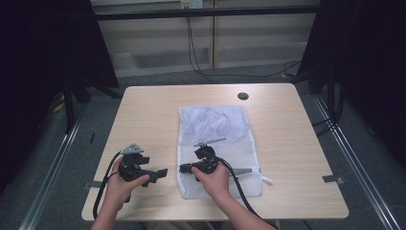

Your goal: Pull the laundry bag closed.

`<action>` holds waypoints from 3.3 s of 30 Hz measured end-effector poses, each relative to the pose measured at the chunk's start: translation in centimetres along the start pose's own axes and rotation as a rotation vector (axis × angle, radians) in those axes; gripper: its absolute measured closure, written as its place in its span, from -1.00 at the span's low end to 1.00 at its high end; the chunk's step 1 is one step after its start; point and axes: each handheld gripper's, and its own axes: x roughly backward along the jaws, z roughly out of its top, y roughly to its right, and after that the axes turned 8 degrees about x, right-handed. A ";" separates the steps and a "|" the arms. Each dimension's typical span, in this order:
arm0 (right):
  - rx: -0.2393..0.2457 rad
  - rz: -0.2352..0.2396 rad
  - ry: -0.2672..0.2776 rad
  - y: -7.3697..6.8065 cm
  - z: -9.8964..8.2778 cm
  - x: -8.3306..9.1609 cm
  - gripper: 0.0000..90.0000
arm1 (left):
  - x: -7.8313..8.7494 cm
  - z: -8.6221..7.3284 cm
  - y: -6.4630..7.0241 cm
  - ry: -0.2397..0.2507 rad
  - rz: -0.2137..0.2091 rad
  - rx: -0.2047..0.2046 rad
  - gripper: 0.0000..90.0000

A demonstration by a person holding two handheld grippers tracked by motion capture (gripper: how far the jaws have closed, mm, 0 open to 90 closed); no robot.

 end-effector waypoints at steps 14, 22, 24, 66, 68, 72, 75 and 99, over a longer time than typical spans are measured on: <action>-0.022 0.019 0.026 0.2 0.4 1.3 0.93 | -1.7 0.1 1.2 -0.014 -0.076 0.042 -0.96; -0.011 0.018 0.047 0.1 0.9 2.0 0.93 | -3.2 0.0 2.0 -0.063 -0.132 0.033 -0.73; -0.011 0.019 0.049 0.1 0.9 2.1 0.93 | -3.4 0.1 2.2 -0.056 -0.159 0.042 -0.64; -0.027 0.044 0.061 -0.1 1.2 2.4 0.93 | -5.3 0.6 2.6 -0.109 -0.315 0.214 0.94; -0.028 0.045 0.062 -0.1 1.2 2.5 0.93 | -5.3 0.6 2.7 -0.111 -0.317 0.227 0.94; -0.030 0.044 0.064 0.0 1.2 2.6 0.93 | -5.2 0.7 2.6 -0.108 -0.317 0.211 0.95; -0.022 0.046 0.062 0.0 1.2 2.7 0.93 | -5.0 0.7 2.7 -0.111 -0.318 0.228 0.96; -0.033 0.031 0.049 1.3 0.7 3.9 0.93 | -4.6 0.7 2.5 -0.107 -0.310 0.266 0.96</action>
